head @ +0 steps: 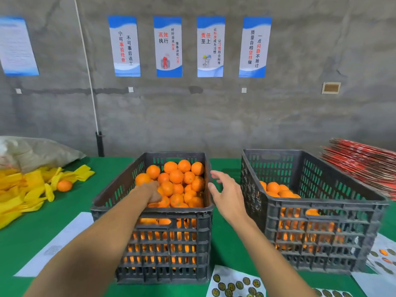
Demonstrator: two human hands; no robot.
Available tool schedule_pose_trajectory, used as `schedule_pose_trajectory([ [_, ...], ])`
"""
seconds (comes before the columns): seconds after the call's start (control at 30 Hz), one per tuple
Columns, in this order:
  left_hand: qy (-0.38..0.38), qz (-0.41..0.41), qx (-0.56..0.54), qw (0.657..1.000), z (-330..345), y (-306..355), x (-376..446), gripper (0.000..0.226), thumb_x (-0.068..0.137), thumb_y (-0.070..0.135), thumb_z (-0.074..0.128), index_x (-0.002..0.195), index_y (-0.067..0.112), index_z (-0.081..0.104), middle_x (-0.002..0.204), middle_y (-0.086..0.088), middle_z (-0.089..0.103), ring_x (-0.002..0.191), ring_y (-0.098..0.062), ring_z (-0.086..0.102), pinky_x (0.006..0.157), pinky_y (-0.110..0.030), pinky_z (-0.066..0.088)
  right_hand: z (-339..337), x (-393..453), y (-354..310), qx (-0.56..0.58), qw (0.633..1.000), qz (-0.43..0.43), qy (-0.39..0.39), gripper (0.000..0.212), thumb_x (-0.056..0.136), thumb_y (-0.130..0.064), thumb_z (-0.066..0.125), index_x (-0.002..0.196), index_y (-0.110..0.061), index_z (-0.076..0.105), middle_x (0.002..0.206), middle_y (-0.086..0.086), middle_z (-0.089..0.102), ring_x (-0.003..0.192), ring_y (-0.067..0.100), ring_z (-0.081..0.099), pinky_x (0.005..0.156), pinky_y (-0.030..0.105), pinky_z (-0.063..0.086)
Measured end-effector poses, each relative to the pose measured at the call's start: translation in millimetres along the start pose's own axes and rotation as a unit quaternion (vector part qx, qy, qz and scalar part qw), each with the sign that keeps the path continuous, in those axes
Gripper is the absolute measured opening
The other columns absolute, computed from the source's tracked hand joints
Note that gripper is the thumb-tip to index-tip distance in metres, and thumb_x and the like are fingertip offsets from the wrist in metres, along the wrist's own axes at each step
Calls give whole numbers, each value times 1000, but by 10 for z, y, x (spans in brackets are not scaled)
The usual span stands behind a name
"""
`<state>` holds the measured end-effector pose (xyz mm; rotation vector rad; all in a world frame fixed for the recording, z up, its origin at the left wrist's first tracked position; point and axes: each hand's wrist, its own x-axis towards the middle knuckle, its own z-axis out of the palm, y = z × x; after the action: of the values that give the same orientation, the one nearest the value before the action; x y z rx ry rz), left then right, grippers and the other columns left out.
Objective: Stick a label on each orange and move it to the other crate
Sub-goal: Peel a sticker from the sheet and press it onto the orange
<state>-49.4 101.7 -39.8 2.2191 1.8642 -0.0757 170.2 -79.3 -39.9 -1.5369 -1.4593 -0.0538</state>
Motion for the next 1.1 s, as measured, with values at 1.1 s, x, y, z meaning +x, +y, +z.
schedule_pose_trajectory([
  [1.1, 142, 34, 75, 986, -226, -184, 89, 73, 96, 33, 66, 155, 8, 31, 147, -18, 51, 136, -39, 48, 115, -49, 41, 81, 171, 20, 19, 995, 58, -83, 46, 95, -17, 70, 138, -28, 60, 128, -6, 67, 121, 11, 59, 106, 34, 48],
])
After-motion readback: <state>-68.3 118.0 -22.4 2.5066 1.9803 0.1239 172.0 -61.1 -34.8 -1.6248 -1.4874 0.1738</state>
